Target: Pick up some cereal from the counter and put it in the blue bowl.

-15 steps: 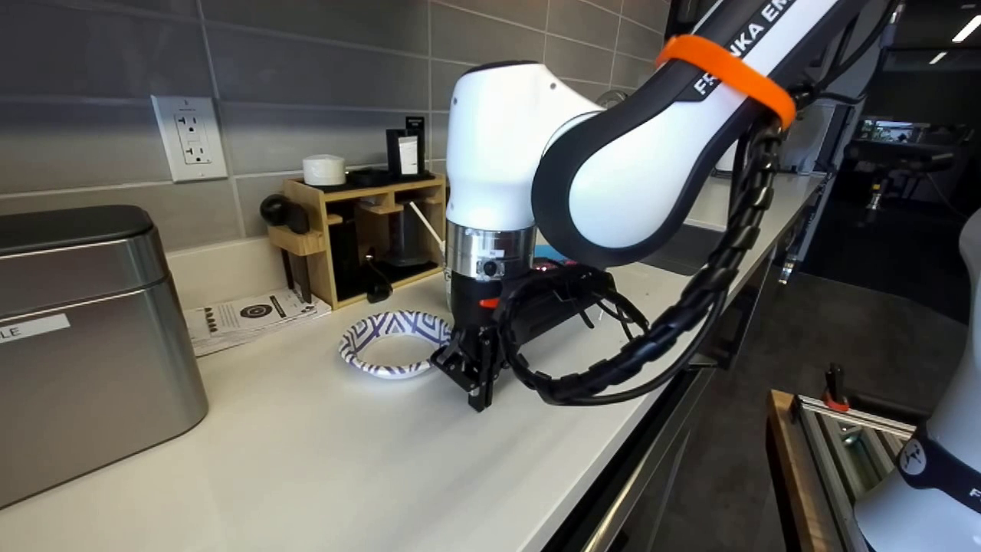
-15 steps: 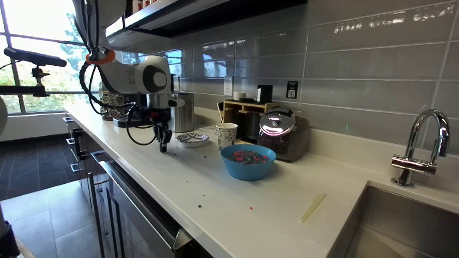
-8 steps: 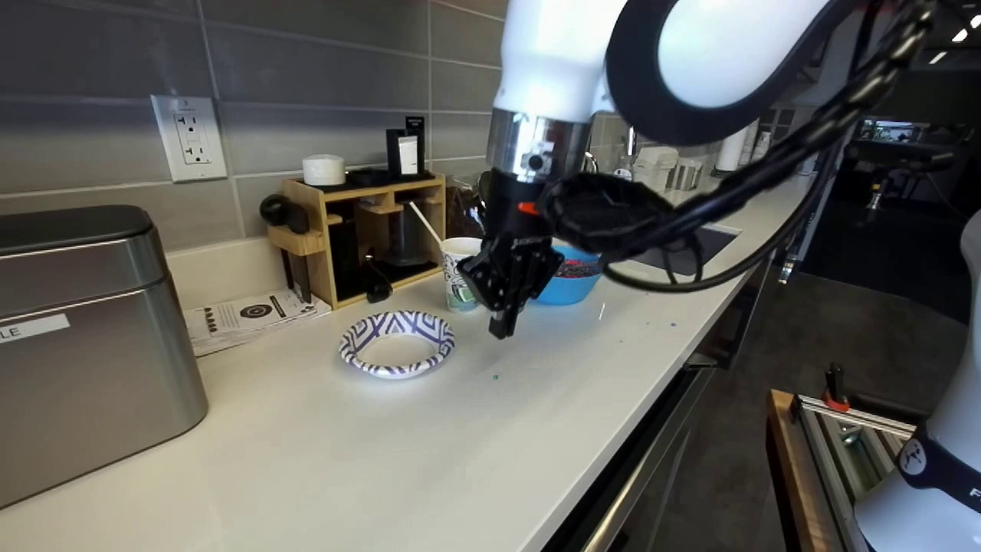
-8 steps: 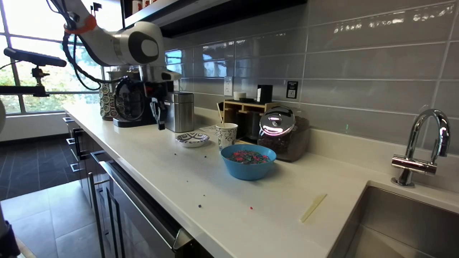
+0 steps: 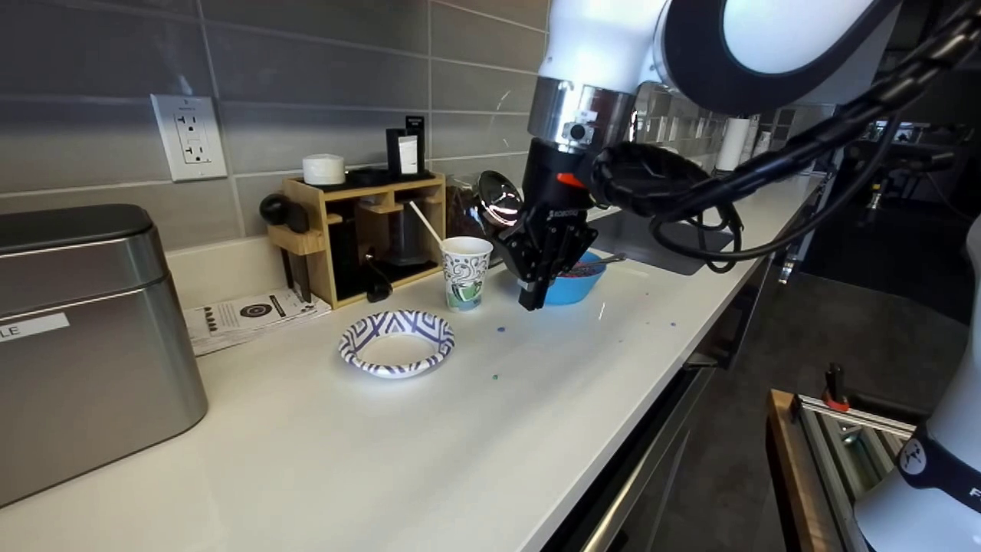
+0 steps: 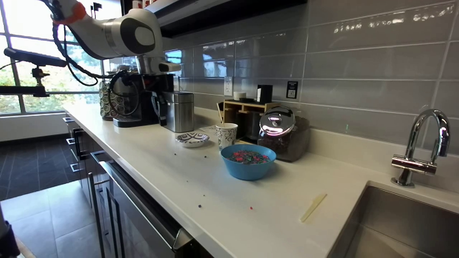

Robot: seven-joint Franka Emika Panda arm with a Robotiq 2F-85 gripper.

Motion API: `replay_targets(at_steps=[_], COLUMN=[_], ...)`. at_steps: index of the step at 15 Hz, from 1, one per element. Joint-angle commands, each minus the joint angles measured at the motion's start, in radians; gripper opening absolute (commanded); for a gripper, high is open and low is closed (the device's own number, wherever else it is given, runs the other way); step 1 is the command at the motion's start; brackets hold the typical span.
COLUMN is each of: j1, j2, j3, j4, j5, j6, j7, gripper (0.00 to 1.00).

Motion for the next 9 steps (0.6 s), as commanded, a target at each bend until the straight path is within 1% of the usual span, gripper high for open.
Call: replay_targets(at_steps=[1, 5, 9], j1=[-0.123, -0.246, -0.338], j2=[-0.049, -0.081, -0.087], j3=[0.037, 0.020, 0.033], j4=[-0.029, -0.037, -0.029], j5=[-0.168, -0.339, -0.485], j6=[0.003, 0.004, -0.027], j7=[0.157, 0.296, 0.493], gripper=[0.01, 0.01, 0.01])
